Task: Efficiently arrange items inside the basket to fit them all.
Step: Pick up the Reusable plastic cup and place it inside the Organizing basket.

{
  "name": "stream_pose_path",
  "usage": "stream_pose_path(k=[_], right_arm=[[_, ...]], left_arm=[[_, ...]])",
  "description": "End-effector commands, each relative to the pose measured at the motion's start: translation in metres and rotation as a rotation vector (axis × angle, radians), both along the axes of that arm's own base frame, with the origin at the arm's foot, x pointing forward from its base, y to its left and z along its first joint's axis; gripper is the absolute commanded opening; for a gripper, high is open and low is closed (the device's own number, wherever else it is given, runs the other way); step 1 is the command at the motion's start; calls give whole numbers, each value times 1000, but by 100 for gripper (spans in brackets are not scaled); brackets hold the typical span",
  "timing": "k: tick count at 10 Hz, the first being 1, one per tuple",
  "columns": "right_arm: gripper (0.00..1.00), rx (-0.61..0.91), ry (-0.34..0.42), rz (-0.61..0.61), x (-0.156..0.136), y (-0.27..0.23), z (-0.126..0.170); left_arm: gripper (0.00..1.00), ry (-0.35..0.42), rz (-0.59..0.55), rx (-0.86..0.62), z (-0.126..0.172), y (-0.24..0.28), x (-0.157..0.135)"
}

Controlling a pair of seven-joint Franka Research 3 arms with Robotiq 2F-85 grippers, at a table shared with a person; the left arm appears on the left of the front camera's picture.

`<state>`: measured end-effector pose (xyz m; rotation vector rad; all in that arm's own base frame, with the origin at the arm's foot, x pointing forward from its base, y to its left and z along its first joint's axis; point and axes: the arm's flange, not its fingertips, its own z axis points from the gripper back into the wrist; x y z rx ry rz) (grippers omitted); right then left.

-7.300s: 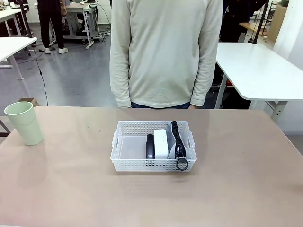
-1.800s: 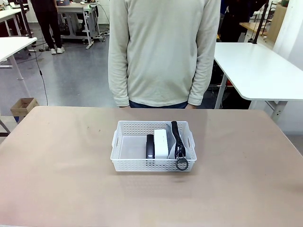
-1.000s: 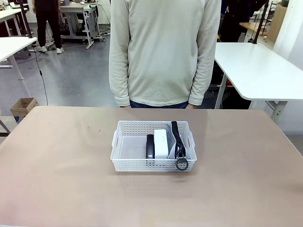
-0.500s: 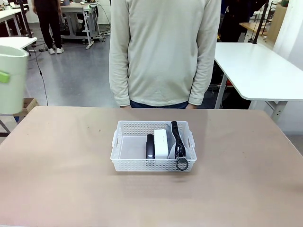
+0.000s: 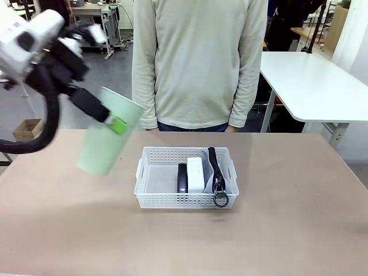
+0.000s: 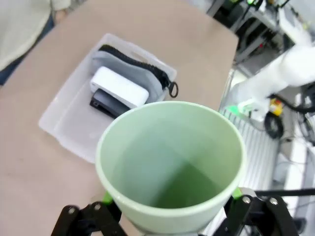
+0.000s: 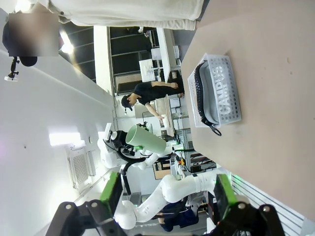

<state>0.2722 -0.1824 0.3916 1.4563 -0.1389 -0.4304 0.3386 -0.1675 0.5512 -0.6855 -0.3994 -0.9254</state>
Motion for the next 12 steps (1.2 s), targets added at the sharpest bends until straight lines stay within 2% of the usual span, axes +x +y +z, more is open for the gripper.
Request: stream_pose_path(k=[1, 3, 4, 5, 6, 8, 9, 12], right_arm=[[100, 8, -27, 0, 0, 0, 1], [100, 8, -27, 0, 0, 0, 1], [100, 8, -27, 0, 0, 0, 1], [100, 8, -27, 0, 0, 0, 1], [100, 8, -27, 0, 0, 0, 1], [100, 8, -27, 0, 0, 0, 1], [100, 8, -27, 0, 0, 0, 1], [100, 8, -27, 0, 0, 0, 1]], left_arm=[[91, -56, -26, 14, 3, 8, -12], [91, -56, -26, 14, 3, 8, -12], [91, -8, -15, 4, 0, 3, 4], [91, 25, 68, 28, 2, -2, -14], [91, 58, 134, 99, 5, -24, -11], [91, 140, 157, 199, 0, -76, 21], [91, 178, 234, 243, -11, -99, 43], [91, 235, 466, 363, -49, -133, 78]])
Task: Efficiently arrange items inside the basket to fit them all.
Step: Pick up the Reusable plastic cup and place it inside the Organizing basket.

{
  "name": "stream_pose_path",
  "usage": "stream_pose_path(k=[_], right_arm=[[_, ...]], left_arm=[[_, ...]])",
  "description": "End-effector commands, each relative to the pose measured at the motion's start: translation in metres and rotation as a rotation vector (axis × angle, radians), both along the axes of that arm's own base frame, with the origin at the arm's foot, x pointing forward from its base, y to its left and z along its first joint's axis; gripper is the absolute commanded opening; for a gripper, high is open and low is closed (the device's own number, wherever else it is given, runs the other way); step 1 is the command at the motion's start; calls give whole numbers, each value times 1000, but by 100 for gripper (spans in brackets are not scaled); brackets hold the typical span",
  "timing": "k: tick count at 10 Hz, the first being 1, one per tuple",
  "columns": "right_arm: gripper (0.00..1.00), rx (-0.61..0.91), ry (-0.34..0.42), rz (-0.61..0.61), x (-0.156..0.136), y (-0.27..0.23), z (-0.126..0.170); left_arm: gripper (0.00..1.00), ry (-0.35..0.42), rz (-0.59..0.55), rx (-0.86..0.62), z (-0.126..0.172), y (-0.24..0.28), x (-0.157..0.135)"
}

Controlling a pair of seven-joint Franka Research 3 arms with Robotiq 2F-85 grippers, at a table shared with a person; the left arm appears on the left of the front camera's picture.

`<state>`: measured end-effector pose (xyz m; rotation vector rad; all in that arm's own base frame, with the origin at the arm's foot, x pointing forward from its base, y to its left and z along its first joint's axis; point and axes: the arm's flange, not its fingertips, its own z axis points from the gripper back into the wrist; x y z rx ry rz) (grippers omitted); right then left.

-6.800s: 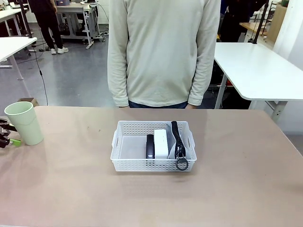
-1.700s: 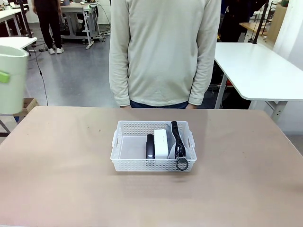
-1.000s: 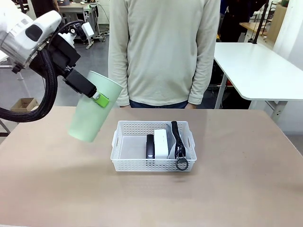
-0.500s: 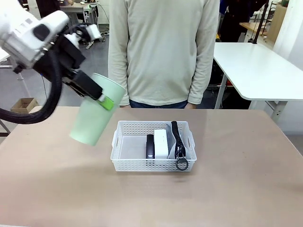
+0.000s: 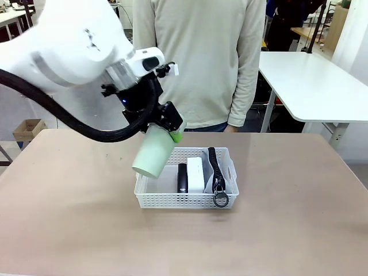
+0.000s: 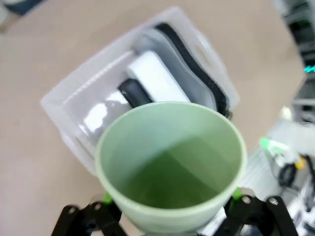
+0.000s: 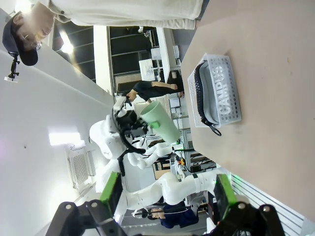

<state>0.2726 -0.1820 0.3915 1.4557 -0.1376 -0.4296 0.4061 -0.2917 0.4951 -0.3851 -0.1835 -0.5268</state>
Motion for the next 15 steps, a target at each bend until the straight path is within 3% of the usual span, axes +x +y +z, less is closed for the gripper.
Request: stream_pose_path(k=[1, 6, 10, 15], right_arm=[[100, 9, -27, -2, 0, -1, 1], [100, 9, -27, -2, 0, -1, 1], [100, 9, -27, -2, 0, -1, 1], [100, 9, -27, -2, 0, -1, 1]], left_arm=[[91, 46, 153, 84, -5, -18, 20], [91, 192, 364, 193, -53, -33, 55], [91, 160, 446, 290, -77, -41, 63], [91, 191, 472, 358, -106, -45, 66]])
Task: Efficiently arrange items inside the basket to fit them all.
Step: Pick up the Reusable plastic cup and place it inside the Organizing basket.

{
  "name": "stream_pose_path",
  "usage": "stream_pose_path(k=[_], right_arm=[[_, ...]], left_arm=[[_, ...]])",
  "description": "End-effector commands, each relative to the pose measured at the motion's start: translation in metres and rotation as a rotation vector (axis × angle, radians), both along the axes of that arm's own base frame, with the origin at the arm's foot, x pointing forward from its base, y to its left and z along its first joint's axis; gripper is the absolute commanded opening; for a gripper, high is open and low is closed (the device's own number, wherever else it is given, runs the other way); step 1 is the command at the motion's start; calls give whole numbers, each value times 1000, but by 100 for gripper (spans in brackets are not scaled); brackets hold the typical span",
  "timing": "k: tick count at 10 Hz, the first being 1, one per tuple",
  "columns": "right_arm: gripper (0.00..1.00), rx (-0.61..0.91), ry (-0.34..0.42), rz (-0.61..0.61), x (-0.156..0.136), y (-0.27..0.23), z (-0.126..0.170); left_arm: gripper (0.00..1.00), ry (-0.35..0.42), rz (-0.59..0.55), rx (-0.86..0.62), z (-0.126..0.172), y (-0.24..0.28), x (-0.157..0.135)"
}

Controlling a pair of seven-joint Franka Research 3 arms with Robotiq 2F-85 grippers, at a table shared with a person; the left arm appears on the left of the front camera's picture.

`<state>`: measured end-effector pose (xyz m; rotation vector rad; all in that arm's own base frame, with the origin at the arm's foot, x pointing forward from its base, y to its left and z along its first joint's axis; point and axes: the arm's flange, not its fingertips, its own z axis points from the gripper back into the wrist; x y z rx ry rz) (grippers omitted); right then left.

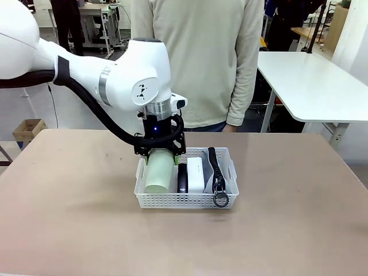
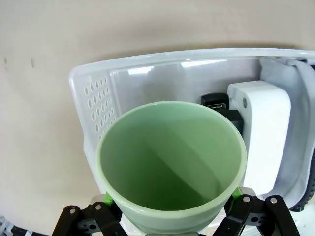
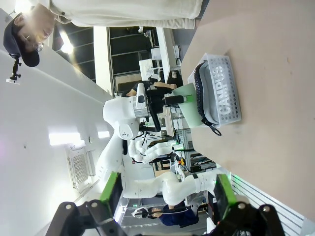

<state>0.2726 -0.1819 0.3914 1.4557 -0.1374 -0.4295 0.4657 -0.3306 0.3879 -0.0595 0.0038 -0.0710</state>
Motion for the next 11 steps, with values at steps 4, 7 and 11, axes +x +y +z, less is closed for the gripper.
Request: stream_pose_path(k=[4, 7, 11], right_arm=[[100, 9, -28, -2, -1, -1, 1], [100, 9, -28, -2, -1, -1, 1], [100, 9, -28, -2, -1, -1, 1]], left_arm=[[91, 40, 25, 51, -15, -9, 10], [91, 55, 24, 57, -22, -10, 13], [100, 57, 27, 57, -22, -8, 13]])
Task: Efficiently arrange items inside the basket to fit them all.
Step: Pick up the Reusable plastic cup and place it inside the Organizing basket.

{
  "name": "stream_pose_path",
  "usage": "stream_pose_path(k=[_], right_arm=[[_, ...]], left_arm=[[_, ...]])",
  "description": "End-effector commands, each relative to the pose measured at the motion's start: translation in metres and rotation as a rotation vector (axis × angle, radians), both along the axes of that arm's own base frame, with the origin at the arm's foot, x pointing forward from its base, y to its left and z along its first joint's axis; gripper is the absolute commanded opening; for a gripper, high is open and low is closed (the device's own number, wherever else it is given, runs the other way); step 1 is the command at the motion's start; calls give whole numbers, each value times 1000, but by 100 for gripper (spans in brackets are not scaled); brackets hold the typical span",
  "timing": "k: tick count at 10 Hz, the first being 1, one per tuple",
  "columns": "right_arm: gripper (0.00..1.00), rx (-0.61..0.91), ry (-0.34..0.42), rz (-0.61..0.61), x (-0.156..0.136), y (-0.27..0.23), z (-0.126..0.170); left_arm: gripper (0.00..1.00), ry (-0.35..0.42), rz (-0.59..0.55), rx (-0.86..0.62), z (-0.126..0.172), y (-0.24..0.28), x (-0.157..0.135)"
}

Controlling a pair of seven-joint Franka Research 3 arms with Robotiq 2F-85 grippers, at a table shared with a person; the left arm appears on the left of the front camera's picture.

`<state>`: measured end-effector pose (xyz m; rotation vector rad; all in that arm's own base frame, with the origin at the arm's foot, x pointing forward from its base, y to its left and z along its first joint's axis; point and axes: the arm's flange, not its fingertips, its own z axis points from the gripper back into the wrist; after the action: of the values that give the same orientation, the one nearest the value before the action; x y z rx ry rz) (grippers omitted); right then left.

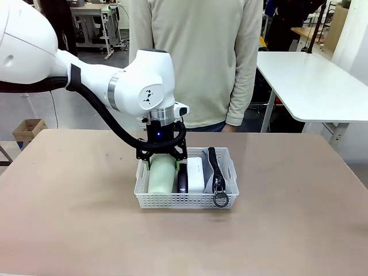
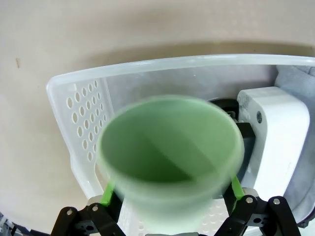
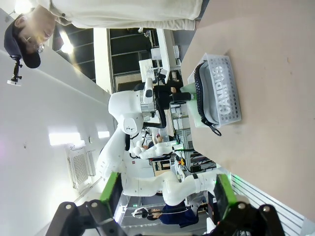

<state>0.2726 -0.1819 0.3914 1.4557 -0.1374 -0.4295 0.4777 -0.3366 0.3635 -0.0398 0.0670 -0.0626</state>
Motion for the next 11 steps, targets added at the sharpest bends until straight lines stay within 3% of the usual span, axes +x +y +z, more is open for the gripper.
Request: stream_pose_path(k=[1, 8, 11], right_arm=[[100, 9, -28, -2, -1, -1, 1], [100, 9, -28, -2, -1, -1, 1], [100, 9, -28, -2, -1, -1, 1]], left_arm=[[100, -10, 23, 37, 3, -2, 2], [100, -31, 15, 7, 10, 5, -1], [100, -91, -25, -139, 57, 30, -21]])
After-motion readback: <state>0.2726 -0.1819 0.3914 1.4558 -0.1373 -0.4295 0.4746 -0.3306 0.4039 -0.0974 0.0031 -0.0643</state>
